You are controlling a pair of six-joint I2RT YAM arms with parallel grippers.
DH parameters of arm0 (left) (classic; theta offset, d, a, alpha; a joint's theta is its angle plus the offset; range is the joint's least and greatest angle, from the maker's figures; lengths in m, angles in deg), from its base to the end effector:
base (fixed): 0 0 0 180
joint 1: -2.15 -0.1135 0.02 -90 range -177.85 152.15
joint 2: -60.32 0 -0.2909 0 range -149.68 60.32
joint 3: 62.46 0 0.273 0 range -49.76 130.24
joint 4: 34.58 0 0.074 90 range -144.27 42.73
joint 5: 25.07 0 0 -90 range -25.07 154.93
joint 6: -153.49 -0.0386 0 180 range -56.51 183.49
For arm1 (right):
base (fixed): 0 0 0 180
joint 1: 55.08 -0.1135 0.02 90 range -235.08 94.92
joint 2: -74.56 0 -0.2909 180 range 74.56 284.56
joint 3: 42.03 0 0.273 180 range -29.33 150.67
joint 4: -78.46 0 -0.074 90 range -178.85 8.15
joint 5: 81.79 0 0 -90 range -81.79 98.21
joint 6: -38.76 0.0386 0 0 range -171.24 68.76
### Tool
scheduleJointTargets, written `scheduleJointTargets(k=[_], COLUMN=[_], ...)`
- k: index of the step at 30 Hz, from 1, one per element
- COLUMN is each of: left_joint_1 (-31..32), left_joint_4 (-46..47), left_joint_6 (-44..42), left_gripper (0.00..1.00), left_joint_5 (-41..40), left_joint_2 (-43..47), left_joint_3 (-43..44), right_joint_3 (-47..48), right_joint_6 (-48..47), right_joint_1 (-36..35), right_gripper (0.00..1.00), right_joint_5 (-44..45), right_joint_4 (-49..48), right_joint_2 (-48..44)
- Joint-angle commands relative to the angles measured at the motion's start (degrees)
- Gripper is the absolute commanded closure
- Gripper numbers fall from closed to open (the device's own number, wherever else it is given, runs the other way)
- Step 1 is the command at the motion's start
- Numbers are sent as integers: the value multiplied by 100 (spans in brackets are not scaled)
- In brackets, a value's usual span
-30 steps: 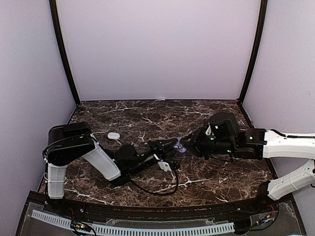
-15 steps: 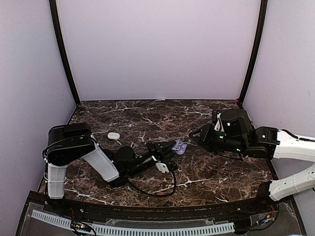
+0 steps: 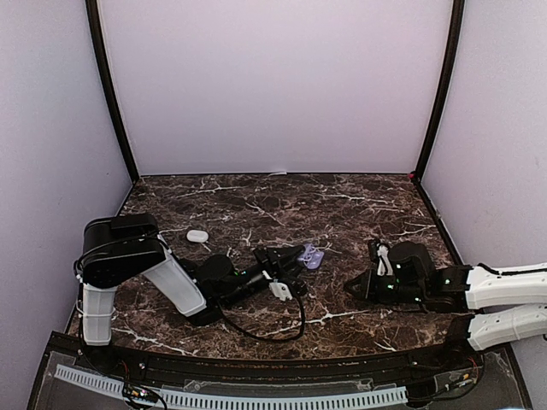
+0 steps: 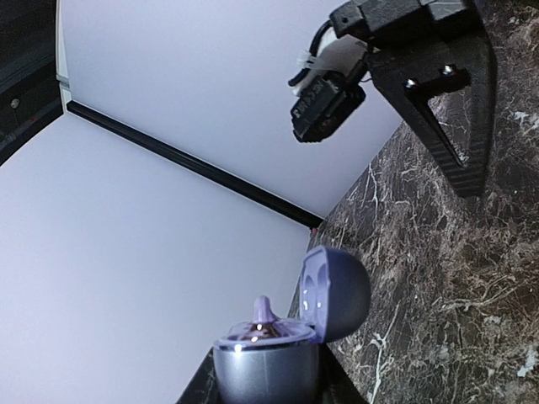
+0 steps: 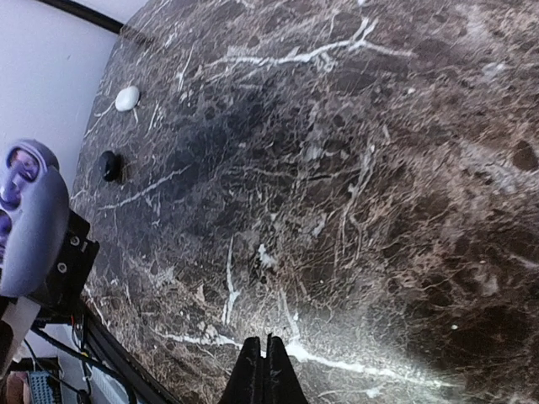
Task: Insert the wireless bluetooth earbuds into the charging case
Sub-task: Close the charging case with the earbuds.
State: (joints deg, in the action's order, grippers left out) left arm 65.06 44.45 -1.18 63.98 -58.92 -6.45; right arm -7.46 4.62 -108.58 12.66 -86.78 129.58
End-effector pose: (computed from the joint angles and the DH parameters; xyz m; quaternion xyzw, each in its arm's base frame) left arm 0.1797 -0.3499 0.1543 0.5382 0.2723 0.0172 0.7974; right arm 0.1219 0.1597 0.1916 0.0361 0.8866 0.3552 0.2939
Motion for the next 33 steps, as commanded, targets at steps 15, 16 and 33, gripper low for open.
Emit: scheduleJointTargets(k=[15,16,33], left_joint_1=[67,71,-9], left_joint_4=[473,470,961], left_joint_6=[155,156,1841], left_gripper=[100,100,100], left_joint_5=[24,25,-351], left_joint_2=[287,287,580], left_joint_3=[-68,-73,-472], right_joint_3=[755,890,1266], right_joint_6=[-490,-605,-2359], right_joint_1=[-457,-467,-473], right_gripper=[100,100,100], right_joint_5=[-971,-843,860], right_joint_4=[-2973,-2787,-1055], right_joint_2=[1776,1676,-55])
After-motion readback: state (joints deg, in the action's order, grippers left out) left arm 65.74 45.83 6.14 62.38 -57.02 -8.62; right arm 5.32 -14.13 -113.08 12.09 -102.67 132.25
